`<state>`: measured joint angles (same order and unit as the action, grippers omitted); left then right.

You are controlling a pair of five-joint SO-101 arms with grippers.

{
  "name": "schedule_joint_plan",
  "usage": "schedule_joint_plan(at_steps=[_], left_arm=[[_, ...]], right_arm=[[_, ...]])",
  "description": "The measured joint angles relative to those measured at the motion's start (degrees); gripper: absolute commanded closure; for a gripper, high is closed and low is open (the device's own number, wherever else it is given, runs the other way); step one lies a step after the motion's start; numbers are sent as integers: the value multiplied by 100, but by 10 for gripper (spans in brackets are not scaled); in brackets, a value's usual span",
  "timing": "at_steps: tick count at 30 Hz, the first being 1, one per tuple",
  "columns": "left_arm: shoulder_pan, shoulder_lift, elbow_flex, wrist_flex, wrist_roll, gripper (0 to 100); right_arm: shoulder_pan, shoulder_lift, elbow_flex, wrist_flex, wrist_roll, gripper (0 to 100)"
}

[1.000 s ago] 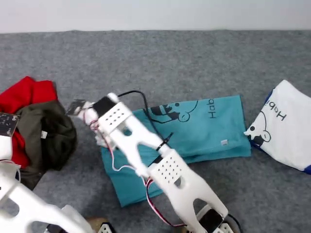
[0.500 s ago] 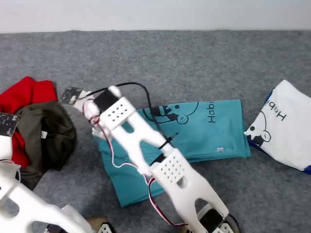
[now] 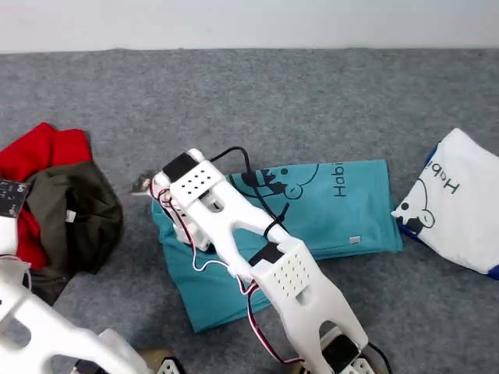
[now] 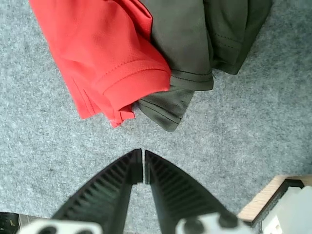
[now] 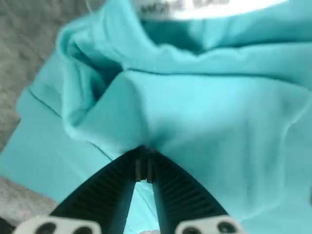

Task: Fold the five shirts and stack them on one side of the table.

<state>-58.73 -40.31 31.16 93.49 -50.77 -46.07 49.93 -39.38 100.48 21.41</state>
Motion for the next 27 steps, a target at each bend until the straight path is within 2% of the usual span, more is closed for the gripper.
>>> schedule_joint_plan(at_steps=[14, 21, 27], left_arm=[[0, 0, 0, 0, 0, 982], [-18, 0, 0, 0, 0, 982], [-316, 0, 0, 0, 0, 983]], right_arm=[[18, -1152, 53, 0, -26, 990], [-440, -923, 70, -343, -35, 990], [-738, -352, 70, -624, -35, 990]])
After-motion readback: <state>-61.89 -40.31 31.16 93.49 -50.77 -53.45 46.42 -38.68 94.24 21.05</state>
